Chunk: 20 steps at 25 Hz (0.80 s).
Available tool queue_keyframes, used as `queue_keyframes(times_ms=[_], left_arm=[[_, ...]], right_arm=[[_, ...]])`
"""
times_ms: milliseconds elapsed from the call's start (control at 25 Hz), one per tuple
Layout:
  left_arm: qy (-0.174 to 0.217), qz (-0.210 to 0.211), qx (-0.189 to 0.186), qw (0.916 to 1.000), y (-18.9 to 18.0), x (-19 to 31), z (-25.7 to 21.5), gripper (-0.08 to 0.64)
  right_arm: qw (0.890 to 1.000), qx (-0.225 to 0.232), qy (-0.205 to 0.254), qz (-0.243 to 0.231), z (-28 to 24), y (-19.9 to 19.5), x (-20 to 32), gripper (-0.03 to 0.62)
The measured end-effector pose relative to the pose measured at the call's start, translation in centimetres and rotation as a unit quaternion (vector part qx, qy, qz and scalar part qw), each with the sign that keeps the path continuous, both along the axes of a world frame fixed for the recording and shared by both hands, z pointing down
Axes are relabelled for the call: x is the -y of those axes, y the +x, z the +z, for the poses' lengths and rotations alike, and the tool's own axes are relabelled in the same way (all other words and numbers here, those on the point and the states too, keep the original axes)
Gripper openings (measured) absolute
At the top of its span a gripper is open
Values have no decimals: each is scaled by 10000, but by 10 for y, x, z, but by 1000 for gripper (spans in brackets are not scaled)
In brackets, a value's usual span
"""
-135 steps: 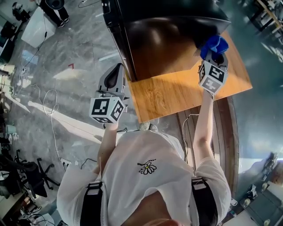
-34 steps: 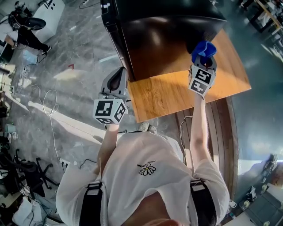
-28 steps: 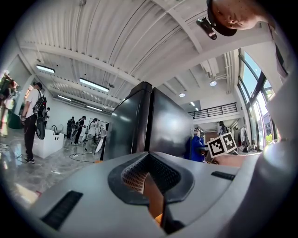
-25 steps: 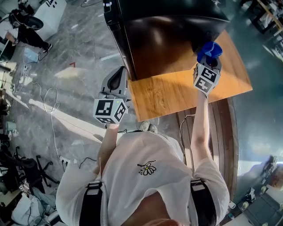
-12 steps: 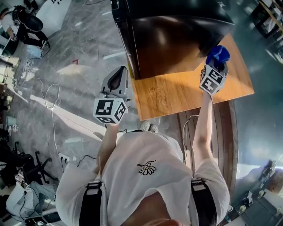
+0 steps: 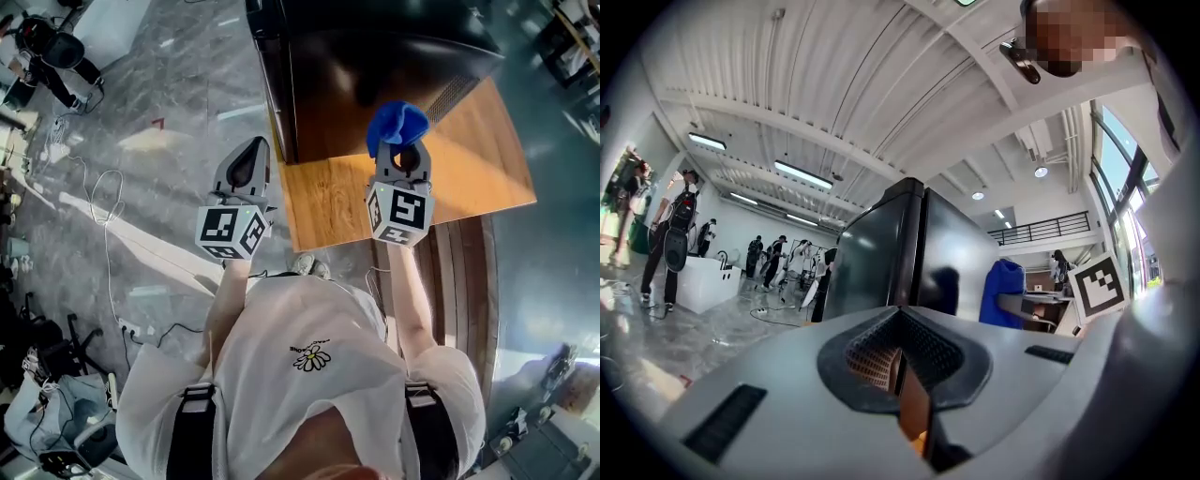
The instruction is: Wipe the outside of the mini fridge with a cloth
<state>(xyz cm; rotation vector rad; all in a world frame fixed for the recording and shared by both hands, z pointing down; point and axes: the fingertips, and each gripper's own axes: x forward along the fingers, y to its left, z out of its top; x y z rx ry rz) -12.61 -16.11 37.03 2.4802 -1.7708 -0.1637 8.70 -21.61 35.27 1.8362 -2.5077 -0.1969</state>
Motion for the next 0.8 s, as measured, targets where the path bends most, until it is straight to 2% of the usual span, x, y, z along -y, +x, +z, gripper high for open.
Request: queue_keyframes(times_ms=[160,400,600,800], left_arm=[[-17,-17,-23,10000,-2,-4,2,5],[-33,-128,-43,9999,-15,-7,5,5],[-60,-181,-52,9998,-24,-9,9,5],[-76,-178,-49,9998,-23,-11,9,5]], right_arm=[[9962,-75,-196,-849,16,-77,-19,71],[9878,-199,-143,-1539,19,-150,-27,71],[9838,-396,-179,-1738,30,-185,-21,72],[9834,-520,-284,-1717,38,-185,-13,72]])
